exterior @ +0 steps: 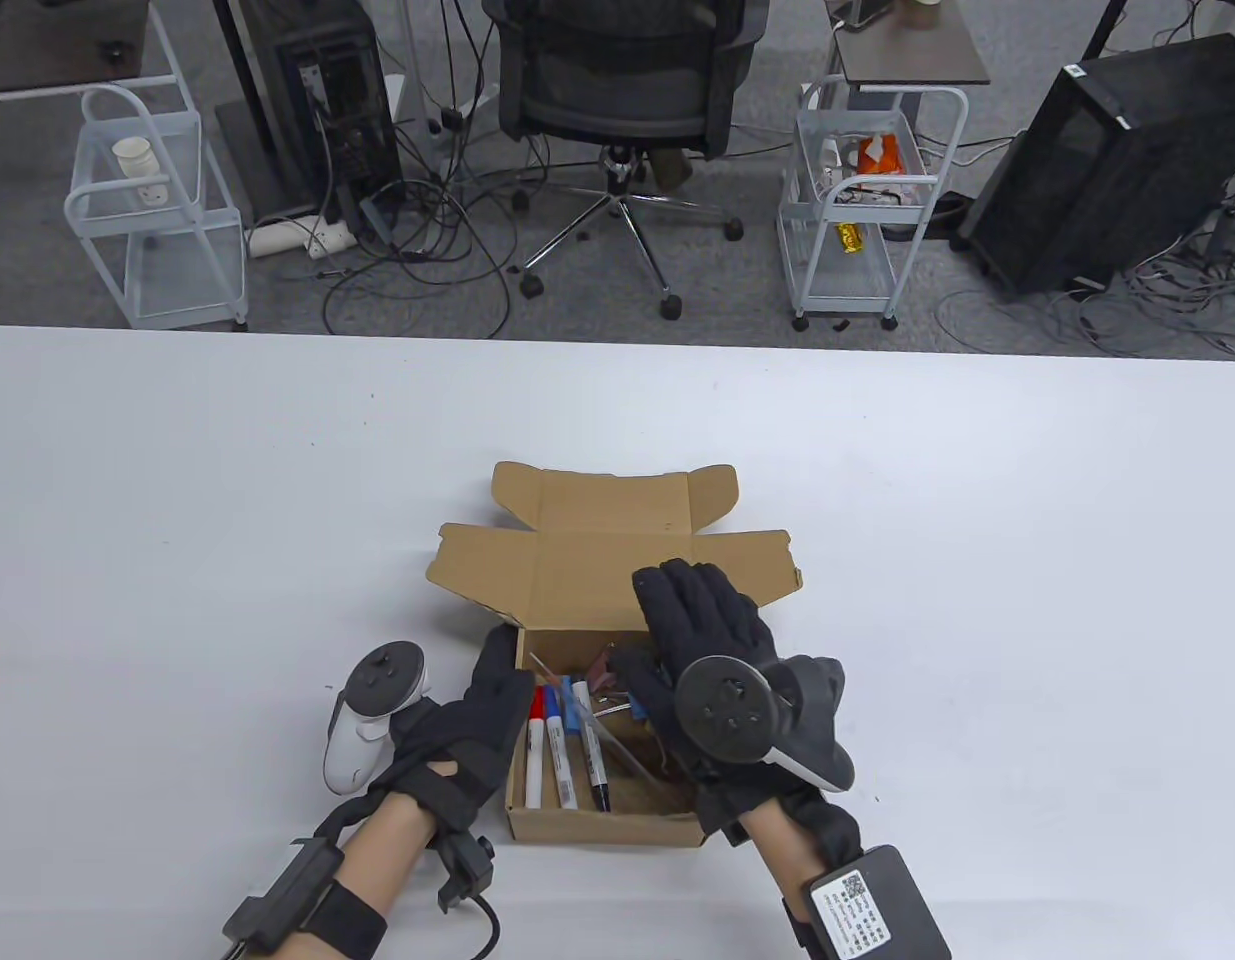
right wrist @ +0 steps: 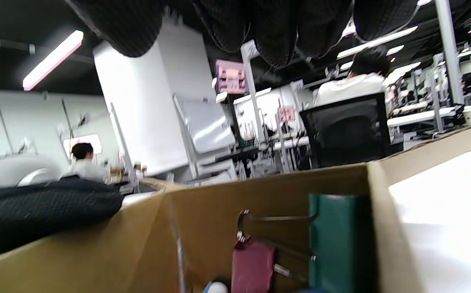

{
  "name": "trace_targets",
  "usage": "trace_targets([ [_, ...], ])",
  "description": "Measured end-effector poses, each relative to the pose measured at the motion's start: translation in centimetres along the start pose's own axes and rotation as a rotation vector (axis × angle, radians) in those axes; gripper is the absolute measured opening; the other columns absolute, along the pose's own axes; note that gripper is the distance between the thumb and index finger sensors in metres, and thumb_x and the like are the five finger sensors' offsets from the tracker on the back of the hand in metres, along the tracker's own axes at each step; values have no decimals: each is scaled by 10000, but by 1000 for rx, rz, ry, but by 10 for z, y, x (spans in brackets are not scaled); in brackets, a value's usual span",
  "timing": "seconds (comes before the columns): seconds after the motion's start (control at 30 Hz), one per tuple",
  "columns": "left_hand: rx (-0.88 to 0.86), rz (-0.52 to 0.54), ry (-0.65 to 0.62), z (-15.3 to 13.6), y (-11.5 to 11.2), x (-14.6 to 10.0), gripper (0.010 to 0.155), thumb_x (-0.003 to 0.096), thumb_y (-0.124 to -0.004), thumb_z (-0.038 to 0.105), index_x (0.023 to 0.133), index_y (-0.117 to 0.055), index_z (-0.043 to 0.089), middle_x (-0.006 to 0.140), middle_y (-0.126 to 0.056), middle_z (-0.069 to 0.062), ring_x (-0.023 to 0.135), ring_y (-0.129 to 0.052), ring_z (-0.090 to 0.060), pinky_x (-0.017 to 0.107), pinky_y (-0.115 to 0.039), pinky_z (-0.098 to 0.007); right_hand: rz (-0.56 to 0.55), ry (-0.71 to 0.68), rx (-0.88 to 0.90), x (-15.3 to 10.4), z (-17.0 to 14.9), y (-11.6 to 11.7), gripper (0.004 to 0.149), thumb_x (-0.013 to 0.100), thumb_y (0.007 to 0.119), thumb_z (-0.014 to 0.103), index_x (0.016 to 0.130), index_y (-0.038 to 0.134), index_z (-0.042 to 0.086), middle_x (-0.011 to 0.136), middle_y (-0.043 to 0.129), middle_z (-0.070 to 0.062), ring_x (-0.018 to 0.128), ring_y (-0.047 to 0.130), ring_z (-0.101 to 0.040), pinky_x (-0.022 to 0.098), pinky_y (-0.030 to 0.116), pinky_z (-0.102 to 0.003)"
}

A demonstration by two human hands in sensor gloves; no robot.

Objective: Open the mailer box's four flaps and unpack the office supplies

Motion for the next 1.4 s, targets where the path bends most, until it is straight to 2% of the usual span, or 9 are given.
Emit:
trace_targets([
  [0.13,27,6,9,1,0,0,801,628,-433,461,1074,111,76,1178,115,-261,1089,13,-604,775,-244,-690,121,-6,-87,10,17,7,654,624,652,488,1134,535,94,1182,629,-228,1048,595,-528,730,561,-647],
  [0.33,44,11,9,1,1,1,798,630,-436,453,1078,100,66,1180,100,-279,1084,-9,-626,770,-265,-701,305,39,-114,28,26,30,620,619,686,465,1101,605,84,1119,748,-211,991,736,-499,700,657,-617],
  [0.43,59,15,16,2,1,1,797,630,-436,450,1081,95,63,1182,92,-283,1073,1,-635,753,-239,-710,362,35,-144,34,32,41,546,614,709,447,1041,715,107,1024,886,-160,897,894,-435,641,778,-565],
  [0.53,84,14,27,3,2,1,797,629,-433,450,1083,93,61,1183,83,-291,1066,4,-645,741,-223,-717,413,49,-173,38,37,54,530,606,736,442,1015,749,106,962,948,-140,817,981,-398,581,858,-525],
  [0.87,85,6,28,3,2,1,797,627,-431,451,1081,96,62,1181,83,-295,1073,-10,-641,746,-230,-713,653,143,-287,46,31,102,522,584,796,439,975,777,93,857,1045,-110,682,1101,-349,483,962,-453],
  [1.2,103,11,41,2,3,1,794,626,-428,457,1084,88,64,1182,75,-305,1065,-2,-644,750,-246,-716,731,163,-340,55,31,129,479,576,825,393,980,800,137,816,1066,-29,614,1138,-284,452,992,-411],
  [1.4,102,13,42,2,3,1,792,626,-429,459,1088,82,68,1184,69,-306,1067,-5,-643,753,-247,-713,743,164,-347,55,32,133,434,587,814,324,974,801,129,784,1074,-22,571,1154,-253,435,1004,-391],
])
Point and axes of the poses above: the tracker on the back of each hand, its own z axis roughly to the thumb side, its own x axis roughly from the wrist to the fingertips, y = z × x, the point moved 5 cm from there along x, roughly from the wrist to the fingertips
